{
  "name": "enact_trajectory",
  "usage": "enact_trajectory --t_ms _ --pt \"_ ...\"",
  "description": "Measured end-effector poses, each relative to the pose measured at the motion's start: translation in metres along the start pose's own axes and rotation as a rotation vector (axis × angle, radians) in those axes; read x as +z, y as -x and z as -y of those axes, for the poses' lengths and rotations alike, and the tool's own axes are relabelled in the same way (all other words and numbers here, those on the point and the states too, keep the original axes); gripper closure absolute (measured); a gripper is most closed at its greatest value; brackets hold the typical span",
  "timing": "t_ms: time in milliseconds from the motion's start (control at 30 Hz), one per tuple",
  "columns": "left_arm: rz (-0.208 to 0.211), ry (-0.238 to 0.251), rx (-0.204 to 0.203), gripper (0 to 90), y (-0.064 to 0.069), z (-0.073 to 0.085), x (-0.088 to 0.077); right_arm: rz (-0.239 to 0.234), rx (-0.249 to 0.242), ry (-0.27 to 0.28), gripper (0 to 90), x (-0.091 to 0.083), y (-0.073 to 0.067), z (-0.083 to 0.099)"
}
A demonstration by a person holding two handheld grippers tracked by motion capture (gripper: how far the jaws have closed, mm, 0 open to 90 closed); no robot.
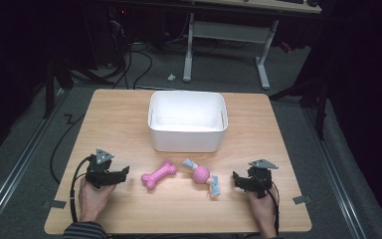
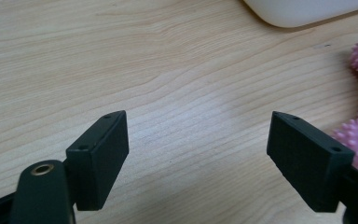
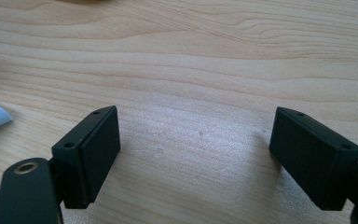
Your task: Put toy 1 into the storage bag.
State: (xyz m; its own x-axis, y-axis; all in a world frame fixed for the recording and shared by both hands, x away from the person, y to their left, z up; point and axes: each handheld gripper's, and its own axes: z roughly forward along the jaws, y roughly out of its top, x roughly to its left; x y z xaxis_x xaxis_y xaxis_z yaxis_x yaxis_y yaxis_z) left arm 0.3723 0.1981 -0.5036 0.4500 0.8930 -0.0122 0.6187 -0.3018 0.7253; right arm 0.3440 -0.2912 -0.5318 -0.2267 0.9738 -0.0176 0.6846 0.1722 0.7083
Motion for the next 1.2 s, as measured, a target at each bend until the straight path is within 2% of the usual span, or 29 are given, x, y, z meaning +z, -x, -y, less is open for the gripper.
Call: enact_trajectory --t_ms 167,333,533,700,900,1067,1200 --pt "0.026 0.000 0.021 25.9 0.004 -0.005 -0.007 0.000 0.000 0.000 16.1 0.000 0.000 0.000" --pt "0.055 0.031 0.027 28.2 0.011 -0.013 -0.015 0.000 0.000 0.000 16.2 0.000 0.000 0.000" --pt "0.079 0.052 0.077 26.4 0.023 -0.024 -0.023 0.000 -0.001 0.000 16.2 0.000 0.000 0.000" --pt "0.102 0.068 0.090 24.6 0.031 -0.027 -0.032 0.001 -0.004 -0.001 16.2 0.000 0.000 0.000" --pt "0.127 0.047 0.110 24.3 0.040 -0.033 -0.038 0.001 -0.003 0.000 16.2 0.000 0.000 0.000" --pt "0.139 0.003 0.149 23.5 0.056 -0.044 -0.033 0.000 -0.005 0.000 16.2 0.000 0.000 0.000" --pt "0.157 -0.012 0.173 23.8 0.065 -0.049 -0.027 0.000 -0.004 0.000 16.2 0.000 0.000 0.000"
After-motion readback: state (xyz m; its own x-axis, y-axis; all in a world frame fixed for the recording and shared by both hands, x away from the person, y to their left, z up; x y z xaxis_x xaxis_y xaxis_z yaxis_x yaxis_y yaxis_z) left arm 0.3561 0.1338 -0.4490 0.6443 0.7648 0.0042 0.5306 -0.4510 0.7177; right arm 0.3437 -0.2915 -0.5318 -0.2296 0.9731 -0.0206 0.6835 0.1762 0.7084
